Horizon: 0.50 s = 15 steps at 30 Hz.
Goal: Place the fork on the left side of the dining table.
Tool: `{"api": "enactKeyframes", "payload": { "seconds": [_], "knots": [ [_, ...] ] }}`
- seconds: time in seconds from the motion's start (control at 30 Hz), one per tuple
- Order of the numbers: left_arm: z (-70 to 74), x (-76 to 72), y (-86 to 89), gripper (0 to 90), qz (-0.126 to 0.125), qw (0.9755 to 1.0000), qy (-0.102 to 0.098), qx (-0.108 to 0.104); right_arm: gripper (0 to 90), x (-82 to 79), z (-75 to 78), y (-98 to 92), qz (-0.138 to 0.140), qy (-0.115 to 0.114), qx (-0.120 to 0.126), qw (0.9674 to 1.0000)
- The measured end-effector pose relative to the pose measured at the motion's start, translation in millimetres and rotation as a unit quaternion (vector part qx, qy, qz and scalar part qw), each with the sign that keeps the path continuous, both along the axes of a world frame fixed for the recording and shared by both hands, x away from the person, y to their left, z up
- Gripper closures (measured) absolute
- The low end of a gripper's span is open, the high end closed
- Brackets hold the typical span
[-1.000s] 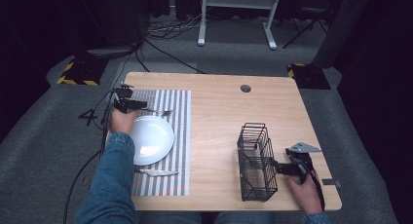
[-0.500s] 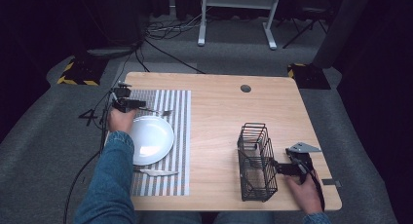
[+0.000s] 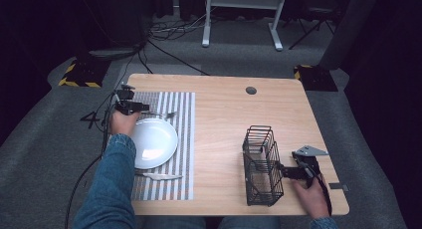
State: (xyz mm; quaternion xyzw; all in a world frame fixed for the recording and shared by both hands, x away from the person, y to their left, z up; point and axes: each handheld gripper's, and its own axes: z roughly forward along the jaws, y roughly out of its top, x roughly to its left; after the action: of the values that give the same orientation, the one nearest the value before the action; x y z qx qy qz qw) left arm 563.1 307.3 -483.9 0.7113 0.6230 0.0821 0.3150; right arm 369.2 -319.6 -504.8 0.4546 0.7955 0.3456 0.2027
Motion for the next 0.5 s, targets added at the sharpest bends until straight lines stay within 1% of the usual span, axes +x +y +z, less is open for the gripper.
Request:
{"api": "enactKeyframes", "payload": {
  "seconds": [0.03, 0.07, 0.1, 0.27, 0.33, 0.37, 0.4, 0.43, 0.47, 0.5],
  "knots": [
    [-0.7, -2.6, 2.6, 37.8, 0.001, 1.0000, -0.003, -0.006, 15.9, 0.0, 0.0, 0.0, 0.000, 0.000, 0.000, 1.0000],
    [-0.7, -2.6, 2.6, 37.8, 0.001, 1.0000, -0.003, -0.006, 15.9, 0.0, 0.0, 0.0, 0.000, 0.000, 0.000, 1.0000],
    [-0.7, -5.5, 5.4, 37.8, 0.003, 0.9999, -0.001, -0.012, 15.9, 0.0, 0.0, 0.0, 0.000, 0.000, 0.000, 1.0000],
    [-0.2, -9.3, 7.9, 38.4, 0.000, 0.9999, 0.003, -0.016, 15.9, 0.0, 0.0, 0.0, 0.000, 0.000, 0.000, 1.0000],
    [0.2, -10.2, 10.0, 38.7, 0.004, 0.9997, 0.007, -0.021, 15.9, 0.0, 0.0, 0.0, 0.000, 0.000, 0.000, 1.0000],
    [1.8, -10.7, 11.1, 41.5, 0.011, 0.9998, 0.012, -0.013, 15.9, 0.0, 0.0, 0.0, 0.000, 0.000, 0.000, 1.0000],
    [1.8, -10.7, 11.1, 42.0, 0.011, 0.9998, 0.012, -0.013, 15.9, 0.0, 0.0, 0.0, 0.000, 0.000, 0.000, 1.0000],
    [2.9, -11.6, 11.5, 42.0, 0.013, 0.9998, 0.006, -0.011, 15.9, 0.0, 0.0, 0.0, 0.000, 0.000, 0.000, 1.0000],
    [6.6, -13.8, 11.3, 42.7, 0.015, 0.9999, -0.004, -0.006, 15.9, 0.0, 0.0, 0.0, 0.000, 0.000, 0.000, 1.0000],
    [8.9, -15.0, 10.8, 42.9, 0.015, 0.9998, -0.010, -0.005, 15.9, 0.0, 0.0, 0.0, 0.000, 0.000, 0.000, 1.0000]
  ]
}}
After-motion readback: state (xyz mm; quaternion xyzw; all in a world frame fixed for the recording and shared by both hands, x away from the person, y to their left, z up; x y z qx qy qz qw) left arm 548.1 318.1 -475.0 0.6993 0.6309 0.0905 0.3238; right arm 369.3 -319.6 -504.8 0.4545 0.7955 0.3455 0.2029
